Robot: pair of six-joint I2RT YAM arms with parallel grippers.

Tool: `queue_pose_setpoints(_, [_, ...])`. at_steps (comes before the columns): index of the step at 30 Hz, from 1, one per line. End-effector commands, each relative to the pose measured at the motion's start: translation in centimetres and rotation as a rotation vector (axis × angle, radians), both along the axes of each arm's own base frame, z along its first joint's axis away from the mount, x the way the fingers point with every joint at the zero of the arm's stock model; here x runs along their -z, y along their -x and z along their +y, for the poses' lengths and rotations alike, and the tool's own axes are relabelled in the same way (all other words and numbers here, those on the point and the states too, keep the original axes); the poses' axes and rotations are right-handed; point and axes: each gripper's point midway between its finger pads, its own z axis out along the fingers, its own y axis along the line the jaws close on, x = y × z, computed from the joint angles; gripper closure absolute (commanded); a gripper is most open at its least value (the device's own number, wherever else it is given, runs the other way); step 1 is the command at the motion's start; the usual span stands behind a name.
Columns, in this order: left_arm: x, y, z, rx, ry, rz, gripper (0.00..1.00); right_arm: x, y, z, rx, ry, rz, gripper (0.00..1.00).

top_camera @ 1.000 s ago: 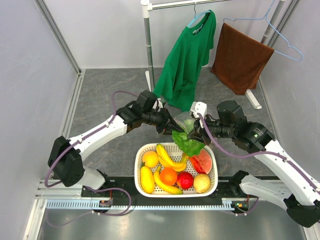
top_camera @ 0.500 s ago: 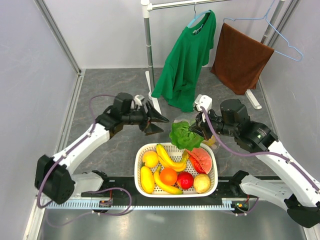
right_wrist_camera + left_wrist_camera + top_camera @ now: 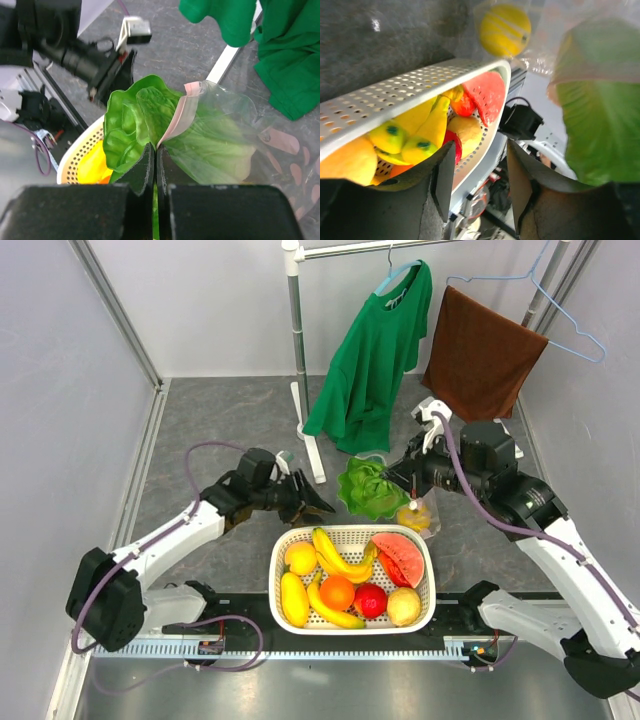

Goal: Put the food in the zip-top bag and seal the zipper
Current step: Place the fake vegetable in the zipper food storage bag.

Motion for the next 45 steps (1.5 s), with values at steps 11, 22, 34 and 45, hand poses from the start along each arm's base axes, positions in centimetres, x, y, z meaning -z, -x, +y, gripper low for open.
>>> queue_pose_setpoints(11, [-6.7,-2.3,-6.6,-0.004,0.169,-0.400,0.60,-5.2,-1.3,1.3,0.012,-0.277,0.111,1.00])
queue_pose_setpoints(22, [-6.6,-4.0,-7.2,-0.044,0.202,-0.492,0.60,-6.1,-0.9,1.5,-0.013,-0.322,0.131,1.00])
queue_pose_setpoints(34, [-5.5,-1.1,-6.2,0.039,0.211,-0.461,0.59,-5.7,-1.2,1.2,0.000,-0.314,0.118,1.00])
queue_pose_setpoints(45, [-5.6,-2.4,-5.9,-0.028,0.189,-0.492,0.60,-7.0,-0.7,1.9,-0.049,-0.364,0.130,1.00])
